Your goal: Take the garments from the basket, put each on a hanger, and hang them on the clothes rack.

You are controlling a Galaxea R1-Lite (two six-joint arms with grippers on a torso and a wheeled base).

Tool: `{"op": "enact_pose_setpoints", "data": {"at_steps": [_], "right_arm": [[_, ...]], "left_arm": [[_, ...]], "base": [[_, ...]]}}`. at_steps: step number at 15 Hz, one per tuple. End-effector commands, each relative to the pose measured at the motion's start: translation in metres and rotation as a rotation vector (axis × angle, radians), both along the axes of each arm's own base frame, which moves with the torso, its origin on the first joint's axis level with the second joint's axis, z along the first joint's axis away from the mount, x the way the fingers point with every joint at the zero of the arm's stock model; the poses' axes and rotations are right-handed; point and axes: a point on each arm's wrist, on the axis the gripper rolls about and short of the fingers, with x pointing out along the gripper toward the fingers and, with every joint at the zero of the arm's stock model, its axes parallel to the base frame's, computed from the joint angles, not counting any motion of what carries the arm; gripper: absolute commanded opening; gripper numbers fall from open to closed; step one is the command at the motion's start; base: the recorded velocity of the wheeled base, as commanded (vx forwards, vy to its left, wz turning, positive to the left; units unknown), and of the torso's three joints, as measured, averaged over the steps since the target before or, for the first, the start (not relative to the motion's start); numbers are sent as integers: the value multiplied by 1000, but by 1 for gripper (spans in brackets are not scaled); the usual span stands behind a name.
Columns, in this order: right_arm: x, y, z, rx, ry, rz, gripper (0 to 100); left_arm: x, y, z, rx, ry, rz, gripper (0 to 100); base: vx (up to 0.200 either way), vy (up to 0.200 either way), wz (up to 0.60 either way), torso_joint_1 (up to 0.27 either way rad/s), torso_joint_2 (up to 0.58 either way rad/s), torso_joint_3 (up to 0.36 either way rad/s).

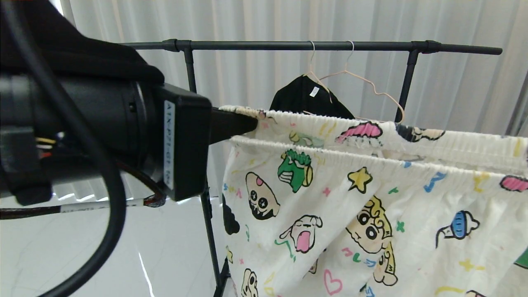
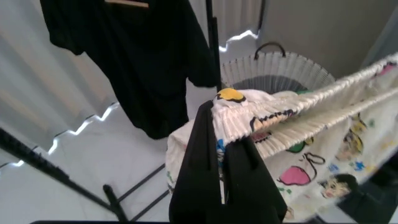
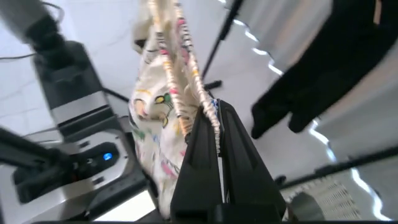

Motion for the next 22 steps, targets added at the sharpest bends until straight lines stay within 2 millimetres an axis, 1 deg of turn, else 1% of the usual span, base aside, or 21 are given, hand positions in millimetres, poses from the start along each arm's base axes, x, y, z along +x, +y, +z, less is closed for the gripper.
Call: {"op": "enact_pose_setpoints", "data": {"at_steps": [1,3,6,7,9,10,12,14,15,17,19,22], "right_arm": [[-6,8,-4,-13,19,124,0],[-7,17,-5,-28,28,182,0],[-5,21,-6,-37,28,178,0],[-3,20,-8,-47,25,144,0],[10,20,-14,-88,-11,-47,0],[17,25,-13,-67,-37,-100,0],[37,44,-14,30,-98,-159,0],[54,65,-14,122,-154,-164,0],[62,77,-13,161,-177,-163,0],[73,93,-12,201,-203,-161,0],[78,101,-13,209,-209,-158,0],[77,100,-12,212,-210,-160,0]], "left_arm": [[7,-12,-6,18,12,-5,0],[6,-11,-6,16,11,-5,0],[2,-6,-3,6,3,-10,0],[0,-4,-3,11,4,-12,0],[-8,8,-3,58,34,-11,0],[-14,17,-3,98,63,-12,0],[-31,32,-4,147,104,-45,0],[-45,36,-3,120,134,-88,0],[-55,35,-1,94,146,-132,0],[-72,32,-1,86,155,-234,0],[-77,30,-5,103,160,-272,0],[-77,32,-4,97,157,-272,0]], "base": [[0,0,0,0,0,0],[0,0,0,0,0,0],[0,0,0,0,0,0],[0,0,0,0,0,0],[0,0,0,0,0,0],[0,0,0,0,0,0],[0,0,0,0,0,0],[0,0,0,0,0,0],[0,0,0,0,0,0],[0,0,0,0,0,0],[0,0,0,0,0,0],[0,0,0,0,0,0]]}}
